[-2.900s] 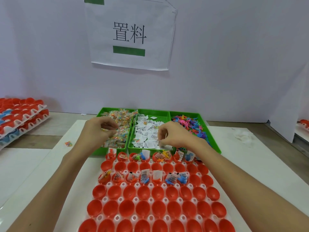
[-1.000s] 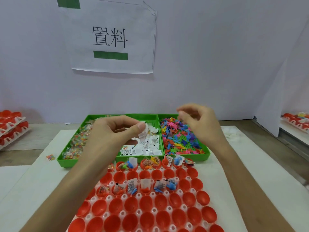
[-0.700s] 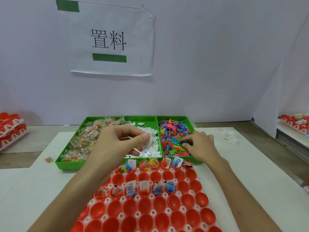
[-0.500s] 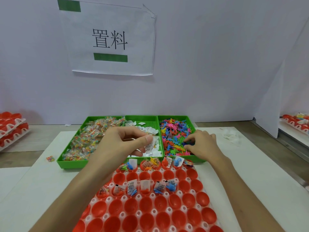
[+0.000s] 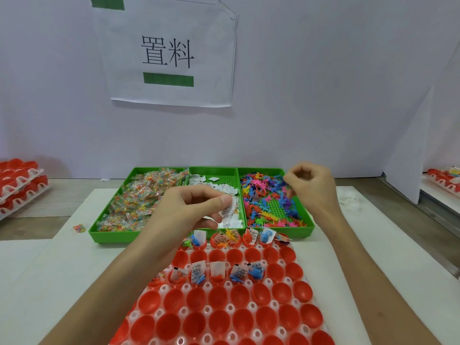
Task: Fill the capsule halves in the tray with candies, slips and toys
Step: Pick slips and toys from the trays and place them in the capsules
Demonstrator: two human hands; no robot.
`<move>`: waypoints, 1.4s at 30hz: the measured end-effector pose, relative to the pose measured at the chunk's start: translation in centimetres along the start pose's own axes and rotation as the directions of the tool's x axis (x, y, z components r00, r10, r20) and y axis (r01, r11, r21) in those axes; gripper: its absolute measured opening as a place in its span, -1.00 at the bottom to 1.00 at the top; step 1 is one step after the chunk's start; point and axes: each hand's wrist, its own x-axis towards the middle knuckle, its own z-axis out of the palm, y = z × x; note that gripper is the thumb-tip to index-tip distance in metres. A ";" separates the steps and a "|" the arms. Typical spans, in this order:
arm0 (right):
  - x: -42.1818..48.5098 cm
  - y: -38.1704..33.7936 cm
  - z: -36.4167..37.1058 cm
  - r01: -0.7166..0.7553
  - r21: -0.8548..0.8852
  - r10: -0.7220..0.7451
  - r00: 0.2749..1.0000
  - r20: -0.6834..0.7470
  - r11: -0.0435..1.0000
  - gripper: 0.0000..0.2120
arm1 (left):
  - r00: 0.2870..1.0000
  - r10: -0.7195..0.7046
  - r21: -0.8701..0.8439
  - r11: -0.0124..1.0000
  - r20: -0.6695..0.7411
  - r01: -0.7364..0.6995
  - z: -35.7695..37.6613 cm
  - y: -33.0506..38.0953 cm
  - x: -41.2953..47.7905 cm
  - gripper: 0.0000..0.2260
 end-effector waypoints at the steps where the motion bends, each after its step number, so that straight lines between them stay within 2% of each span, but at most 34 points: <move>1: -0.2 -1.8 -0.2 0.010 0.109 -0.020 0.996 0.085 0.994 -0.79 | 1.000 -0.001 -0.024 1.000 -0.002 0.001 0.1 0.0 0.0 -0.86; 2: -0.6 -3.7 -0.4 0.019 0.213 -0.063 0.978 0.201 0.977 -0.79 | 1.000 0.000 -0.050 0.999 -0.007 -0.001 0.2 0.0 0.0 -0.87; 4: -1.6 -7.0 -0.8 0.033 0.305 -0.170 0.884 0.435 0.952 -0.85 | 1.000 0.008 -0.091 0.996 -0.025 -0.010 0.4 0.1 -0.2 -0.88; 6: -2.8 -9.3 -0.9 0.064 0.257 -0.207 0.786 0.582 0.964 -0.90 | 0.999 0.023 -0.115 0.993 -0.038 -0.027 0.6 0.3 -0.4 -0.86; 8: -3.7 -10.5 -0.7 0.103 0.198 -0.207 0.748 0.630 0.975 -0.93 | 0.998 0.042 -0.124 0.991 -0.041 -0.047 0.7 0.5 -0.5 -0.79; 13: -4.3 -11.1 0.1 0.157 0.113 -0.194 0.811 0.551 0.981 -0.94 | 0.997 0.034 -0.184 0.982 -0.069 -0.046 0.6 0.6 -0.5 -0.82; 19: -4.5 -11.3 0.4 0.203 0.085 -0.218 0.843 0.491 0.976 -0.91 | 0.999 0.022 -0.250 0.968 -0.025 -0.028 0.5 0.6 -0.5 -0.80; 27: -4.7 -11.5 0.6 0.263 0.068 -0.264 0.847 0.461 0.963 -0.94 | 1.000 0.018 -0.191 0.981 0.024 -0.013 -0.1 1.0 -0.4 -0.81; 30: -4.6 -11.4 0.6 0.258 0.063 -0.259 0.863 0.433 0.964 -0.93 | 0.999 0.046 -0.174 0.984 0.030 -0.040 -0.2 1.1 -0.4 -0.69; 31: -4.6 -11.3 0.6 0.252 0.069 -0.258 0.871 0.418 0.965 -0.93 | 0.998 0.063 -0.155 0.986 0.027 -0.058 -0.3 1.1 -0.5 -0.67; 33: -4.5 -11.2 0.5 0.249 0.079 -0.259 0.881 0.397 0.965 -0.90 | 0.993 0.116 -0.076 0.990 0.011 -0.115 -0.2 1.3 -0.6 -0.78; 37: -4.5 -11.1 0.4 0.335 -0.064 -0.275 0.856 0.438 0.940 -0.90 | 0.970 0.236 0.161 0.961 -0.060 -0.224 -0.2 1.1 -0.8 -0.96; 39: -4.7 -11.1 0.2 0.342 -0.067 -0.269 0.831 0.486 0.937 -0.94 | 0.952 0.291 0.268 0.928 -0.091 -0.258 0.1 0.9 -0.9 -0.95; 42: -4.6 -11.4 -0.3 0.349 -0.075 -0.259 0.808 0.530 0.934 -0.94 | 0.934 0.342 0.331 0.898 -0.105 -0.291 0.6 0.9 -1.1 -0.90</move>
